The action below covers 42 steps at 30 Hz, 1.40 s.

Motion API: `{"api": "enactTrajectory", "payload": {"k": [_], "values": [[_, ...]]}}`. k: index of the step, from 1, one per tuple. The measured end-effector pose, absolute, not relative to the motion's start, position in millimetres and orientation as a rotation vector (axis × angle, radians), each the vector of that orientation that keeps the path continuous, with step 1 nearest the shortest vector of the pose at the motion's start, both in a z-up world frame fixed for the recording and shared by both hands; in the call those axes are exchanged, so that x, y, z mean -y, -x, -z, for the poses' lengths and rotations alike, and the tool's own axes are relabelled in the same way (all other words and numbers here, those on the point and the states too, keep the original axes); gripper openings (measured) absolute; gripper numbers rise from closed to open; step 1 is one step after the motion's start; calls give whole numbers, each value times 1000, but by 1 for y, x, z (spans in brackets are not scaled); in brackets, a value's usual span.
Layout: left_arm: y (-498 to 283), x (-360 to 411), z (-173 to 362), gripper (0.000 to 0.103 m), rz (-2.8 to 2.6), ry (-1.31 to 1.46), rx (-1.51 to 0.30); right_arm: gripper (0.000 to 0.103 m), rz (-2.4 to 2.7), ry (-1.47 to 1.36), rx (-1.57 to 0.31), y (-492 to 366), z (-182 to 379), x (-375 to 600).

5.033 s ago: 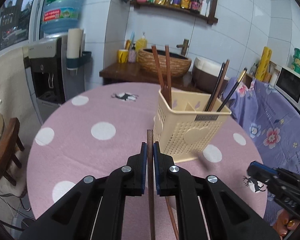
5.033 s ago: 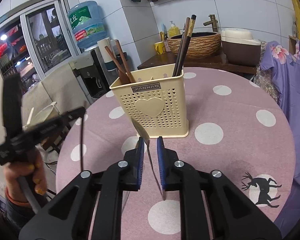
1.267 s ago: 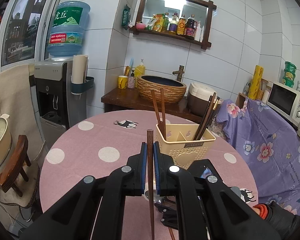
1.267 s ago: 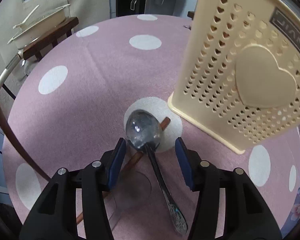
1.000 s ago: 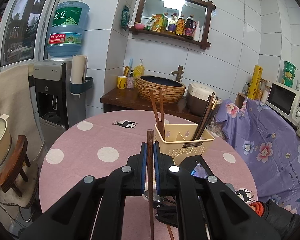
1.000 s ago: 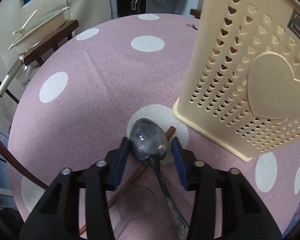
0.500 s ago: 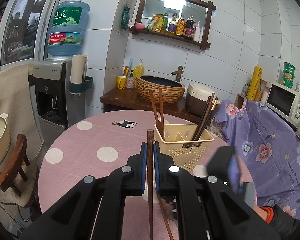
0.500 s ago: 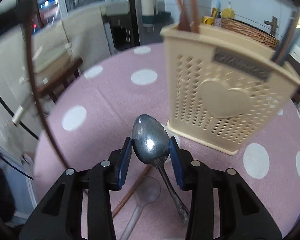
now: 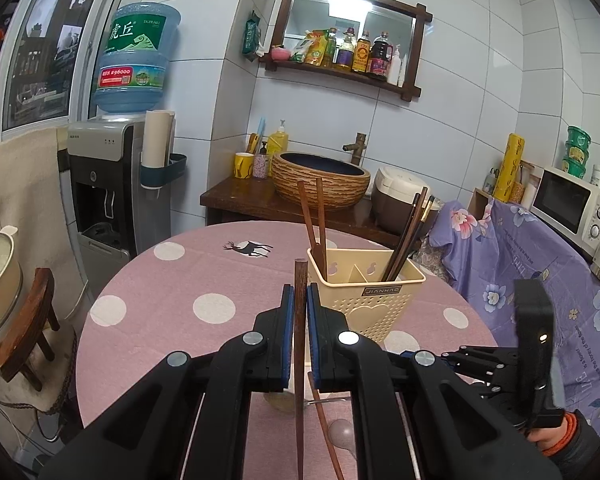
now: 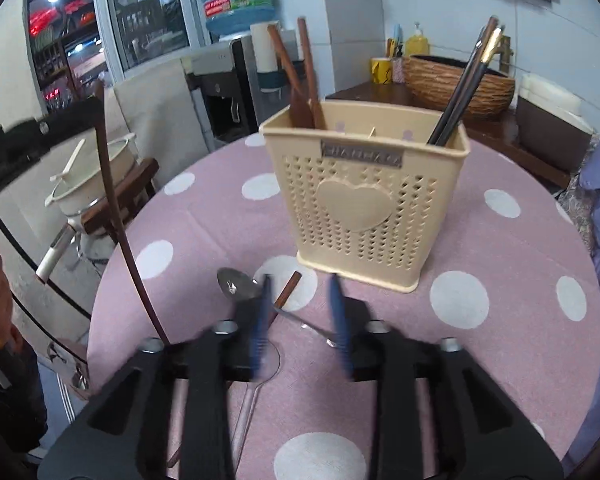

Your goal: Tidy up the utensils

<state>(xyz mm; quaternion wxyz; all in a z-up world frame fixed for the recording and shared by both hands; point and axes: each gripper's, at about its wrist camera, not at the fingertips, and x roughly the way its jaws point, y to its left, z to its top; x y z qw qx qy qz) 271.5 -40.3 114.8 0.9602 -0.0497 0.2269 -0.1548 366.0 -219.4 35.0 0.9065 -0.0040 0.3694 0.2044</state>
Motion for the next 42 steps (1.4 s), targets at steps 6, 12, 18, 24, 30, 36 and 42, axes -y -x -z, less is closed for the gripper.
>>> {"api": "enactTrajectory", "payload": {"k": [6, 12, 18, 24, 30, 36, 42], "values": [[-267, 34, -115, 8, 305, 112, -456, 55, -558, 176, -841, -380, -5, 185], [-258, 26, -116, 8, 303, 137, -443, 55, -724, 397, -934, -405, 24, 147], [-251, 23, -116, 8, 302, 151, -429, 55, -849, 524, -987, -425, 43, 120], [-249, 22, -116, 8, 307, 154, -426, 56, -885, 550, -990, -439, 47, 113], [-249, 22, -116, 8, 310, 154, -425, 41, -868, 525, -998, -443, 46, 112], [-248, 25, -117, 8, 316, 153, -424, 39, -820, 452, -993, -439, 40, 119], [-248, 25, -117, 8, 317, 151, -423, 38, -721, 261, -855, -418, 0, 150]]}}
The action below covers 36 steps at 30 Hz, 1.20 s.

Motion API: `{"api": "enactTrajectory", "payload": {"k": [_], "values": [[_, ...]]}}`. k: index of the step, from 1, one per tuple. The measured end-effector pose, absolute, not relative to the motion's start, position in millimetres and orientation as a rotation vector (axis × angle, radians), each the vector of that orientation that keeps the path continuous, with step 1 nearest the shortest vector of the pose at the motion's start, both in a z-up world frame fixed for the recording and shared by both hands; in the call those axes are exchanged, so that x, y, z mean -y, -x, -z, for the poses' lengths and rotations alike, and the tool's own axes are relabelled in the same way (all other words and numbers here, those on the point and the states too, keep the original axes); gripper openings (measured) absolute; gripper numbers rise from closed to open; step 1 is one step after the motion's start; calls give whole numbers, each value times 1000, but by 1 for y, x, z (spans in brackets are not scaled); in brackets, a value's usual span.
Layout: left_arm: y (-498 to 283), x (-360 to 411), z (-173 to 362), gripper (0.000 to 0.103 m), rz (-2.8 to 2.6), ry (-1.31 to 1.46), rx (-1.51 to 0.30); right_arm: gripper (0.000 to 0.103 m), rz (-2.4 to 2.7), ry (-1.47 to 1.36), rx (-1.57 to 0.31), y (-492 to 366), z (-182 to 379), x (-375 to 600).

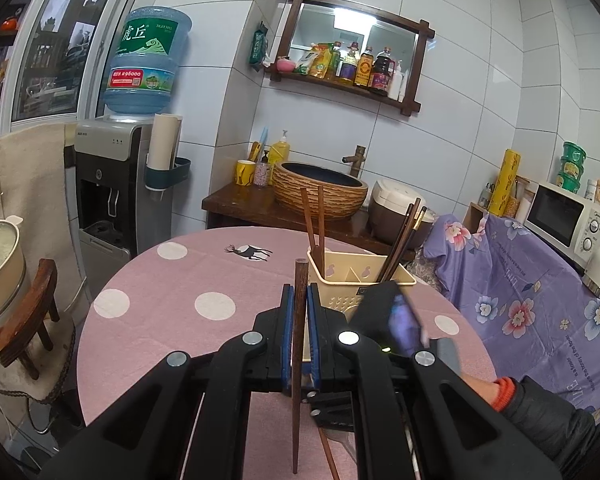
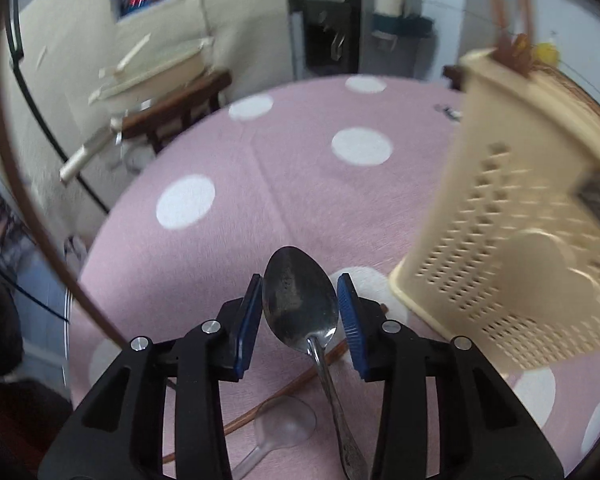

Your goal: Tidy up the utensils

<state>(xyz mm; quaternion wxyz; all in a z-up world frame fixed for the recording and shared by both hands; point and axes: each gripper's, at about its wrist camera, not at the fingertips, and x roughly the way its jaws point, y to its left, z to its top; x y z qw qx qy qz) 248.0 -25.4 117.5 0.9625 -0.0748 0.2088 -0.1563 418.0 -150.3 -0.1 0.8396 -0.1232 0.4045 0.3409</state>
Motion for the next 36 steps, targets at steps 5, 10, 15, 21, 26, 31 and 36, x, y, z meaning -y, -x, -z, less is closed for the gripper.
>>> {"api": "enactTrajectory", "payload": {"k": [5, 10, 15, 21, 26, 31, 36], "values": [[-249, 26, -118, 8, 313, 151, -422, 38, -617, 145, -714, -380, -39, 185], [-251, 27, -118, 8, 302, 146, -421, 38, -493, 0, -628, -343, -66, 227], [-252, 27, -117, 8, 295, 142, -421, 38, -405, -76, -598, -322, -68, 251], [-252, 27, -117, 8, 298, 138, -424, 38, -399, -163, -592, -318, -64, 261], [-250, 24, -121, 8, 303, 145, -414, 38, -398, -181, -581, -315, -64, 262], [-249, 24, -133, 8, 329, 152, -394, 38, -407, -203, -566, -313, -72, 262], [-249, 27, -166, 8, 381, 159, -343, 38, -413, -257, -514, -316, -98, 271]]}}
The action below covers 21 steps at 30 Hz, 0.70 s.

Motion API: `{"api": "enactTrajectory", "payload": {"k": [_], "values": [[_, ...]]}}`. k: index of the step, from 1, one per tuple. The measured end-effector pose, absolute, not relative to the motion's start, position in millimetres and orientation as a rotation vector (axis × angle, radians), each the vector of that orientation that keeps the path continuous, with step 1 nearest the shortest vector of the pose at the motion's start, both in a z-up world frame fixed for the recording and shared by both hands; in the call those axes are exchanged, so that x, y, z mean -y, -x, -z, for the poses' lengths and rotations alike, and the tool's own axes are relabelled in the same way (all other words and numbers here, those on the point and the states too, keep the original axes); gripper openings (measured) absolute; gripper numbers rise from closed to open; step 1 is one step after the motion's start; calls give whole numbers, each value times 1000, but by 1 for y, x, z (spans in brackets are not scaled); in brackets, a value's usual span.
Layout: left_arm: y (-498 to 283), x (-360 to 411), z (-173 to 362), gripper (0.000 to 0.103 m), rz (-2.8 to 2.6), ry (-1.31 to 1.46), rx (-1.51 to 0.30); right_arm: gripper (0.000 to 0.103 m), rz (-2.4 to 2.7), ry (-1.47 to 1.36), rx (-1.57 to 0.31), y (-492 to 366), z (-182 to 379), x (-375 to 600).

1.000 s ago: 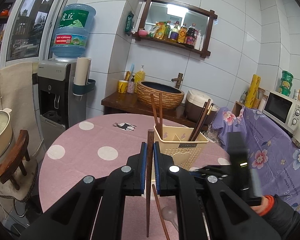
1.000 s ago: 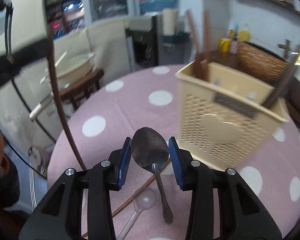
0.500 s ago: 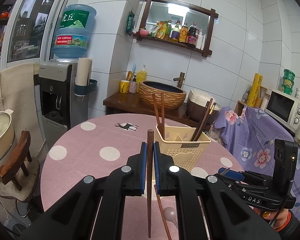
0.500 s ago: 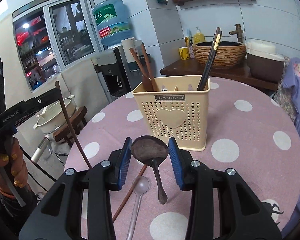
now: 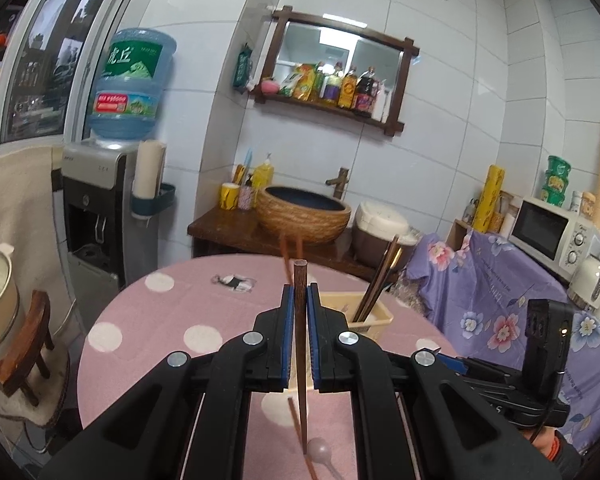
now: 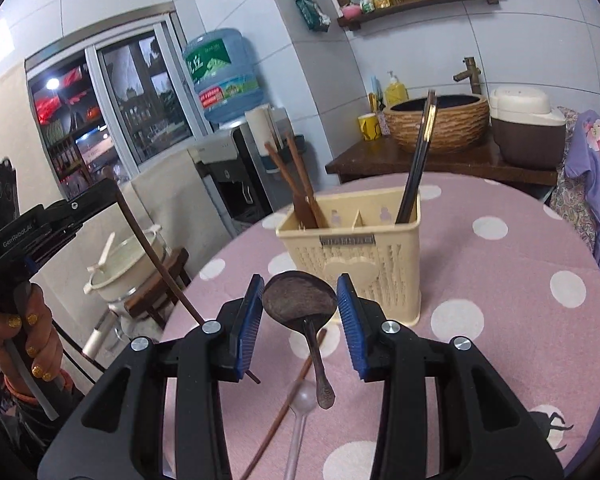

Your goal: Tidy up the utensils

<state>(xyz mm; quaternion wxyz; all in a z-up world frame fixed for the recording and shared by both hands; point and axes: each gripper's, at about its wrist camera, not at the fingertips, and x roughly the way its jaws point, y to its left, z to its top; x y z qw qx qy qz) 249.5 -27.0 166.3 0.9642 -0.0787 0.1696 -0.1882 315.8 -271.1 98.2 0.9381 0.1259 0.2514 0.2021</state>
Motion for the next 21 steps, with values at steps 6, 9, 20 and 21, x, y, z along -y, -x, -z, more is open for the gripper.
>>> {"api": "enactTrajectory", "payload": {"k": [6, 9, 20, 21], "values": [[-263, 37, -231, 8, 395, 167, -229, 38, -355, -286, -366, -331, -163, 283], [-280, 45, -255, 8, 372, 184, -183, 38, -308, -284, -292, -349, -194, 288], [-351, 86, -220, 8, 298, 212, -215, 38, -190, -291, -309, -411, -176, 289], [-355, 87, -211, 8, 298, 216, -230, 38, -184, -292, -326, -415, -167, 289]]}}
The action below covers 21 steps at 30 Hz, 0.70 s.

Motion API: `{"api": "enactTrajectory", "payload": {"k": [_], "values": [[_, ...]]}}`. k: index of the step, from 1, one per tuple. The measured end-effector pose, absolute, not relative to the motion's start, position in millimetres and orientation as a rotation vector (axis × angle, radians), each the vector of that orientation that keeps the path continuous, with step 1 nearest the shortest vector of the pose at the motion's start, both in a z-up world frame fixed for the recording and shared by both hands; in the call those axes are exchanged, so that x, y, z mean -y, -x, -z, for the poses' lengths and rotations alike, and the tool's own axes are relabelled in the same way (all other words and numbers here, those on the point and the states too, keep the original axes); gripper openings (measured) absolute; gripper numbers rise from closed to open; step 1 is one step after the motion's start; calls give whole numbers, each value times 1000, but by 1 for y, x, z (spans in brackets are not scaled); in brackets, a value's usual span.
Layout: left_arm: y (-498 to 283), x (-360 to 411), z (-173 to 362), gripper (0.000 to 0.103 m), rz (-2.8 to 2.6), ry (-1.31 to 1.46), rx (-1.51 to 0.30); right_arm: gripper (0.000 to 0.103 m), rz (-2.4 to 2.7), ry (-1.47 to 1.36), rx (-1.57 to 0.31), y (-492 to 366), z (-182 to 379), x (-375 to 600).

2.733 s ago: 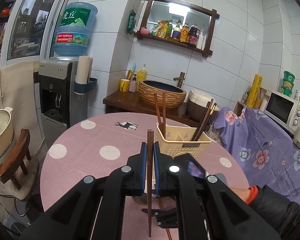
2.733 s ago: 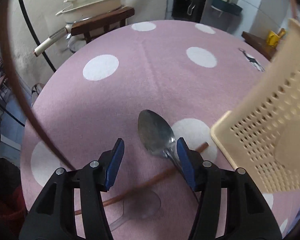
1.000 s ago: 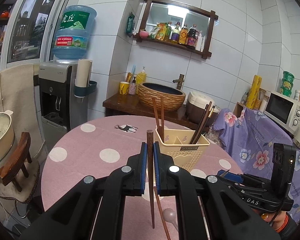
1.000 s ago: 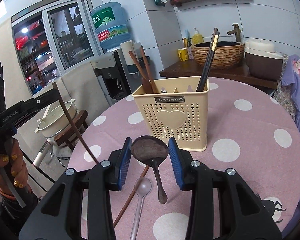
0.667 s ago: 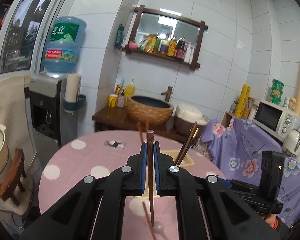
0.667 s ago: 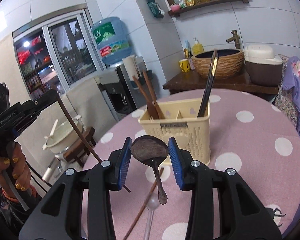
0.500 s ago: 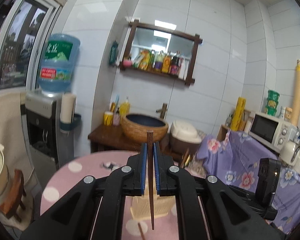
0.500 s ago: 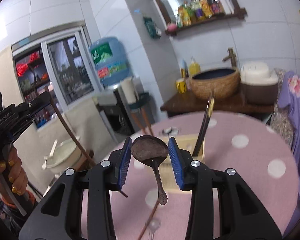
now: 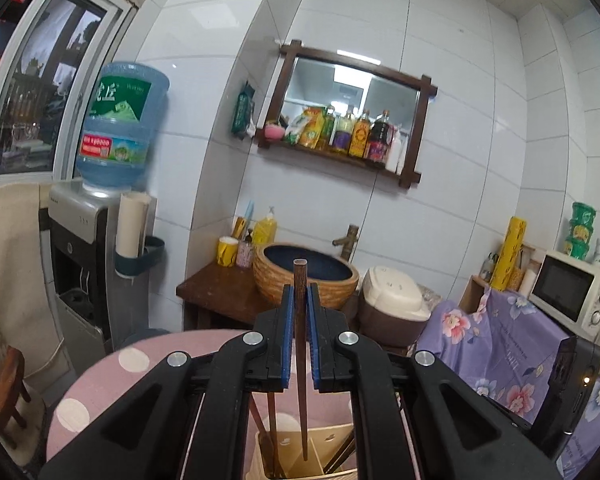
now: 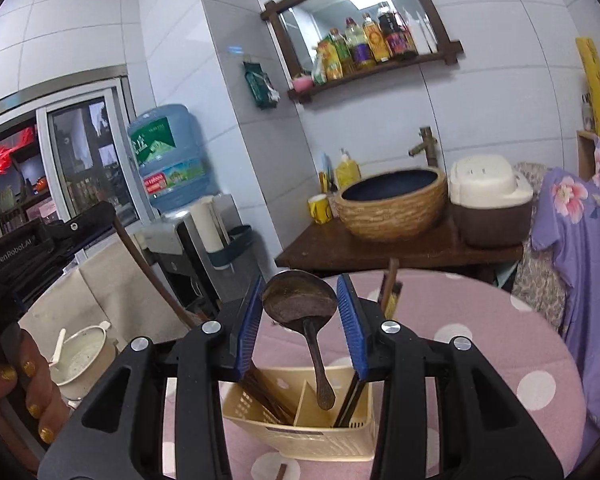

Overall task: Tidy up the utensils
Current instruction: 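Lower the metal spoon into the holder while the left gripper lowers the chopstick in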

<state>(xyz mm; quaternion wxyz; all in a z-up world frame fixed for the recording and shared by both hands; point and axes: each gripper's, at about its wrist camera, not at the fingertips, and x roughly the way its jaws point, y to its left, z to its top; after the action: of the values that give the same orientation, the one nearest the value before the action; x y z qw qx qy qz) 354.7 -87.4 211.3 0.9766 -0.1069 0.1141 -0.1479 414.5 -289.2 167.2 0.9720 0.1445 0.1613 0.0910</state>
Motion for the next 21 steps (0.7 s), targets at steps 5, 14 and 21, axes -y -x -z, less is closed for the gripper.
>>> {"api": "enactTrajectory", "payload": {"k": [5, 14, 21], "values": [[-361, 98, -177, 8, 293, 170, -285, 38, -151, -282, -376, -419, -134, 287], [-368, 114, -131, 8, 301, 103, -382, 38, -99, -229, -437, -421, -93, 280], [-373, 117, -113, 8, 306, 88, -435, 39, -97, -214, -452, -421, -81, 276]]}}
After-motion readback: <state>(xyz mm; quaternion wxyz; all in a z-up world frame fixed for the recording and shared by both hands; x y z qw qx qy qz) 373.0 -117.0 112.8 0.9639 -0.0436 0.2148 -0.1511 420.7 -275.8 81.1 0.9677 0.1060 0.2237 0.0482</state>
